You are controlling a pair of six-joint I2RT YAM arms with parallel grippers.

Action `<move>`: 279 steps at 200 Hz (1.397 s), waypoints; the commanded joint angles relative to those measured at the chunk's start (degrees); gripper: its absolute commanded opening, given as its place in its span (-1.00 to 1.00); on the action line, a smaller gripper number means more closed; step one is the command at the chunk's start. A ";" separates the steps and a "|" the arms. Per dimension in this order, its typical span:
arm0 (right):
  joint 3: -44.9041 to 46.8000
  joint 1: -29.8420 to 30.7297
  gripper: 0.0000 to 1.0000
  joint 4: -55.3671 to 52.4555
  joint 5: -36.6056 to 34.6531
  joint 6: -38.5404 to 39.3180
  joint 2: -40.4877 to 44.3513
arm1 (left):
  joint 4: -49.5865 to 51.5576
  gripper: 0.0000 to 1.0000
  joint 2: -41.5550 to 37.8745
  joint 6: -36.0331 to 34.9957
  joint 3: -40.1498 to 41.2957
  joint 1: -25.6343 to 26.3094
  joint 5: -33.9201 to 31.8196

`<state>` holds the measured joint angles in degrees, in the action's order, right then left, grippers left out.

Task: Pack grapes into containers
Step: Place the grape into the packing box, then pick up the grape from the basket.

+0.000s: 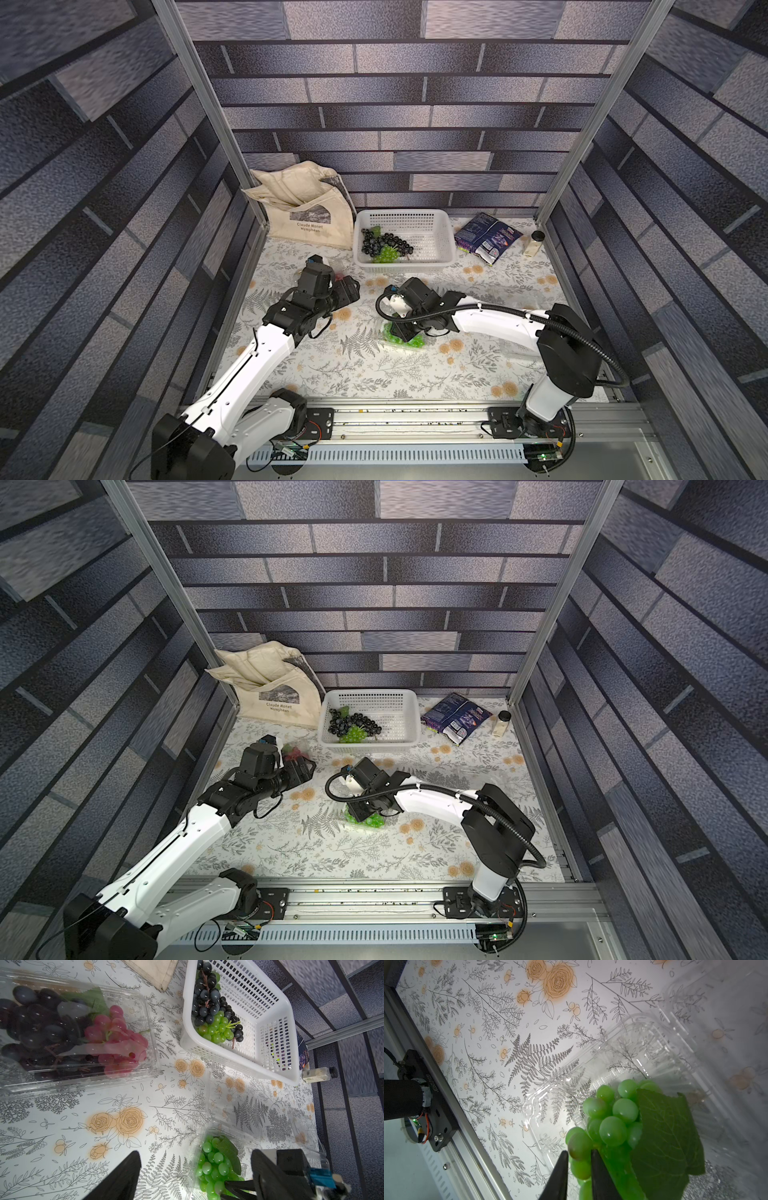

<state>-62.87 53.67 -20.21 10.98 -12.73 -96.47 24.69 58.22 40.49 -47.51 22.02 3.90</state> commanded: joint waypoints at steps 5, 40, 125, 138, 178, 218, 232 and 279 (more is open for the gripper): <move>-0.70 0.10 -0.28 0.46 -0.40 -0.67 3.32 | 0.42 0.71 -0.31 -0.67 0.02 -0.40 0.21; -7.24 -3.54 -0.10 -2.02 -0.10 0.17 7.29 | 1.16 0.71 0.98 -1.01 -2.06 -0.49 0.27; -32.03 -22.11 0.14 -0.48 0.56 -3.59 -9.63 | 0.85 1.00 13.72 0.09 -11.64 -2.32 5.36; -36.93 -23.14 0.16 -1.83 0.20 -2.96 -14.57 | 0.80 1.00 16.22 0.25 -13.17 -3.25 6.65; -50.10 -25.02 0.14 -5.78 1.47 -1.60 -29.82 | 1.23 1.00 20.97 -0.25 -17.22 -6.07 8.71; -56.43 -25.00 0.10 -5.93 4.66 -1.59 -38.26 | 1.76 1.00 22.29 -0.62 -18.16 -7.91 9.55; -57.31 -25.02 0.09 -5.86 4.89 -1.68 -39.69 | 1.99 1.00 22.29 -0.67 -17.93 -8.29 9.63; -59.28 -25.01 0.02 -5.36 6.55 -3.13 -42.46 | 2.06 1.00 21.70 -0.86 -17.03 -8.80 9.72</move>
<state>-119.44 28.84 -25.50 15.66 -14.85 -137.38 25.39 80.12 40.64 -64.12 13.76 12.93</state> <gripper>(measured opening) 0.528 0.999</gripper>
